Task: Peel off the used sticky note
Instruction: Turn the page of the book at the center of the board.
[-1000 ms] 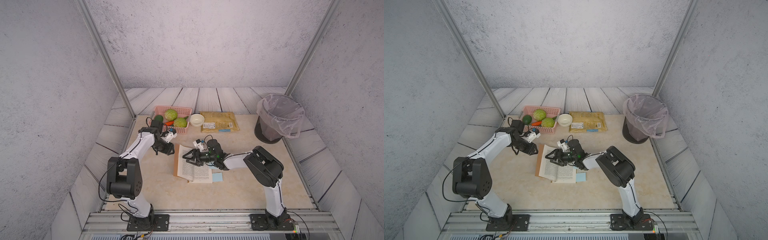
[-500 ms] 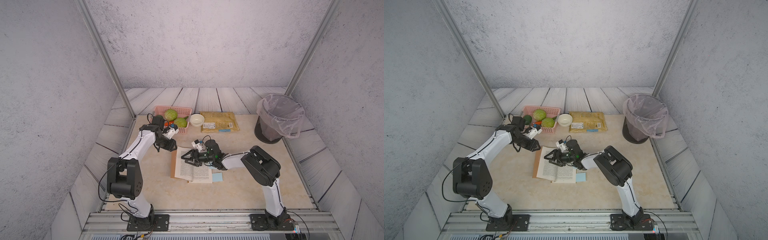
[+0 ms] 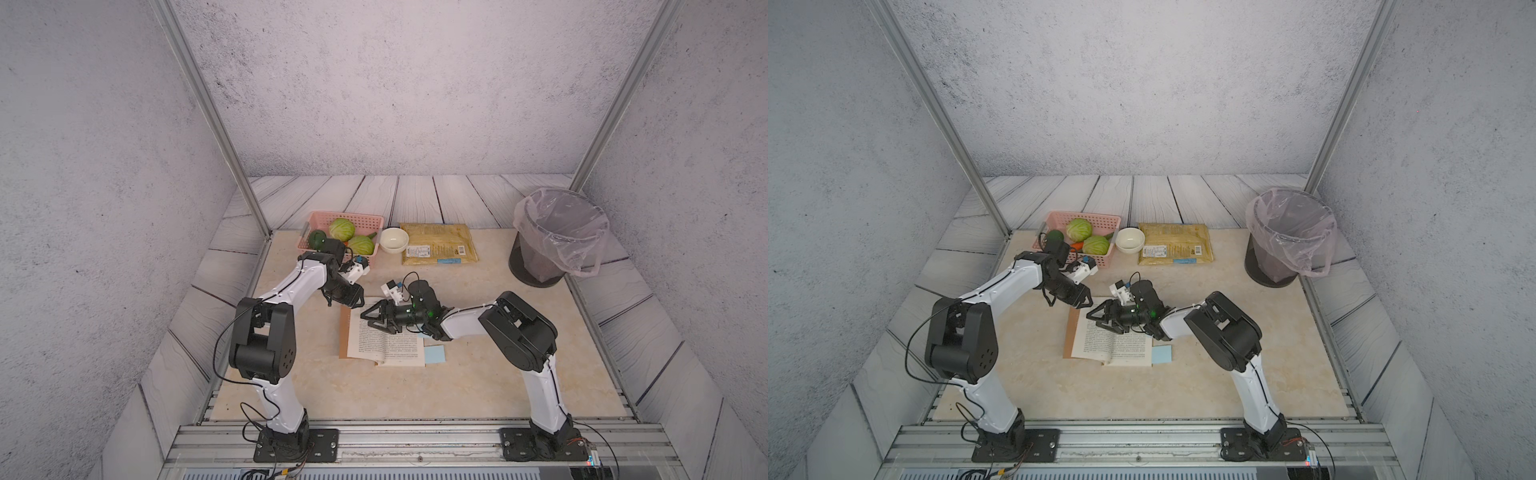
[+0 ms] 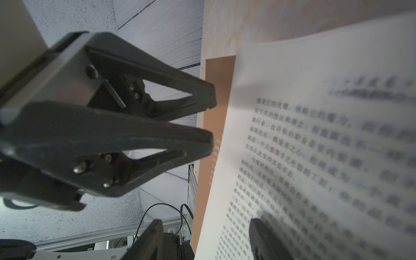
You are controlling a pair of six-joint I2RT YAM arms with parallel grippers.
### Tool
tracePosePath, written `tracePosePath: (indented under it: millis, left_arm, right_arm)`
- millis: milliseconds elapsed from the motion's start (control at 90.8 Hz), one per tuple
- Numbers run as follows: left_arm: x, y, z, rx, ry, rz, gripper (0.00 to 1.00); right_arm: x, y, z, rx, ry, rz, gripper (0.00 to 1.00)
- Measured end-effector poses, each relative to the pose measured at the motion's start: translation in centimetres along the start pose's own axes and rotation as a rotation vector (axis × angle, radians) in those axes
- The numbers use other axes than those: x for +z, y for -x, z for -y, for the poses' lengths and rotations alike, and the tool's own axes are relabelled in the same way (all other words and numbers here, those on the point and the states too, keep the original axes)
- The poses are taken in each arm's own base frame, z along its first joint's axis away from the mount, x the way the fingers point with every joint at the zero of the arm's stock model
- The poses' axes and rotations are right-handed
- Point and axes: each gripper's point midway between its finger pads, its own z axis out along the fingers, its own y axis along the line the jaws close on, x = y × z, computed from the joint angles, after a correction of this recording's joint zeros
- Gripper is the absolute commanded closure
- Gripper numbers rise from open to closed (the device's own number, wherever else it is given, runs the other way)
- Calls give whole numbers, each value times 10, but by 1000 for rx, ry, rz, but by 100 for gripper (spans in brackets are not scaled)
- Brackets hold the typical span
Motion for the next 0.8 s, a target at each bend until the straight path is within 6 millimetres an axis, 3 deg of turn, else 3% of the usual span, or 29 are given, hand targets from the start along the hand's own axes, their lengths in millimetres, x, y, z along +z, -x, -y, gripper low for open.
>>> tracePosePath:
  millis: [297,639,738,804]
  left_arm:
    - [25,0,1,38,34,-44,62]
    - [43,-23,-15,38,106,-113,64]
    - [44,-26,-17,39,119,-118,65]
    - [45,-26,-18,39,124,-118,64]
  right_arm:
    - [0,0,0,-1,1,0,35]
    - [-6,-5,5,0,-74,-10,33]
    - [-16,-9,2,-26,-140,-9,36]
    - [-24,-11,0,-47,-189,-4,44]
